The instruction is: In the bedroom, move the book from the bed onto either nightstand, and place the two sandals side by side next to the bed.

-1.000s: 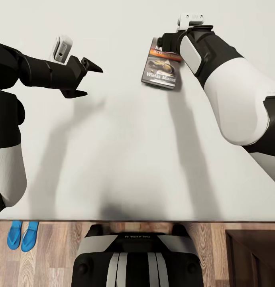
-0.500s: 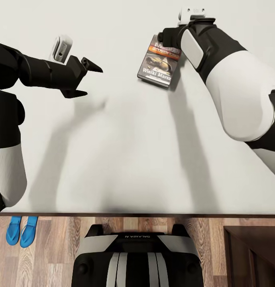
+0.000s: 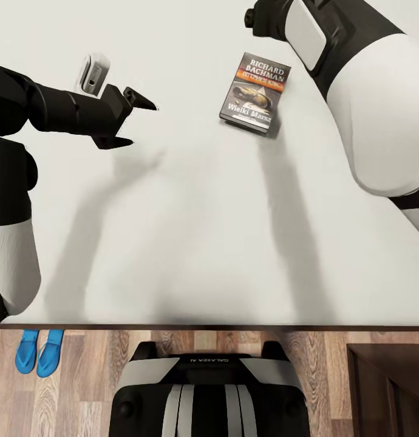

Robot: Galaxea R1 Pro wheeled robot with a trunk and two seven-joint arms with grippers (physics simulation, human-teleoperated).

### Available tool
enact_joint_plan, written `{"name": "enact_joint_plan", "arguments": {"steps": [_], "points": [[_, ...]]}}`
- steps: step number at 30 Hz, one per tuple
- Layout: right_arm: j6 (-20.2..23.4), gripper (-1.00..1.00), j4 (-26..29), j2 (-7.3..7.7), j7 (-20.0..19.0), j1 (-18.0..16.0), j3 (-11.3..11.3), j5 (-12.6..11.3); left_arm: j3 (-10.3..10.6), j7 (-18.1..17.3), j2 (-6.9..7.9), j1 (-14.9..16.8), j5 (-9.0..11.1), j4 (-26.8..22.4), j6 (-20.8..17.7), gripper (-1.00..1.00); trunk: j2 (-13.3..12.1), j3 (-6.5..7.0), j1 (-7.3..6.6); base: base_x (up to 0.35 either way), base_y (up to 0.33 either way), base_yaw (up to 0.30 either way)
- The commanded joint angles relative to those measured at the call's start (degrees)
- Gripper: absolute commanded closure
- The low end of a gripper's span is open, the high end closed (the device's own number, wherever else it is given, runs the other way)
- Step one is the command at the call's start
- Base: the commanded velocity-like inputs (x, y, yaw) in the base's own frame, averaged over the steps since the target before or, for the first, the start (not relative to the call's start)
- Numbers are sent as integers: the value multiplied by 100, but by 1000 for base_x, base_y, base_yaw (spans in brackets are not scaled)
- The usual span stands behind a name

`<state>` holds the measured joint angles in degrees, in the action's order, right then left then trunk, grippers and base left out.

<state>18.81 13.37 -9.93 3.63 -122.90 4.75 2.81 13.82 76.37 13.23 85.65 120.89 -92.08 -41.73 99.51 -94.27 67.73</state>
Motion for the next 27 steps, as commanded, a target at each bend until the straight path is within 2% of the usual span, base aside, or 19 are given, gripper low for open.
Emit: {"name": "enact_joint_plan", "arguments": {"steps": [1, 9, 21, 27], "points": [[64, -100, -2, -7, 28, -53, 50, 25, 1, 31, 4, 5, 25, -3, -48, -100, 1, -2, 0, 0, 232, 0], [230, -100, -30, -7, 80, -191, 66, 22, 4, -29, -1, 6, 23, -3, -46, -100, 1, -2, 0, 0, 185, 0], [235, -100, -113, -7, 66, -123, 62, 26, 7, -39, -4, 5, 22, -3, -48, -100, 1, -2, 0, 5, 26, 0], [217, -100, -134, -7, 61, -88, 61, 27, 21, -57, -4, 5, 22, -3, -53, -100, 1, -2, 0, 153, 3, 0]]}}
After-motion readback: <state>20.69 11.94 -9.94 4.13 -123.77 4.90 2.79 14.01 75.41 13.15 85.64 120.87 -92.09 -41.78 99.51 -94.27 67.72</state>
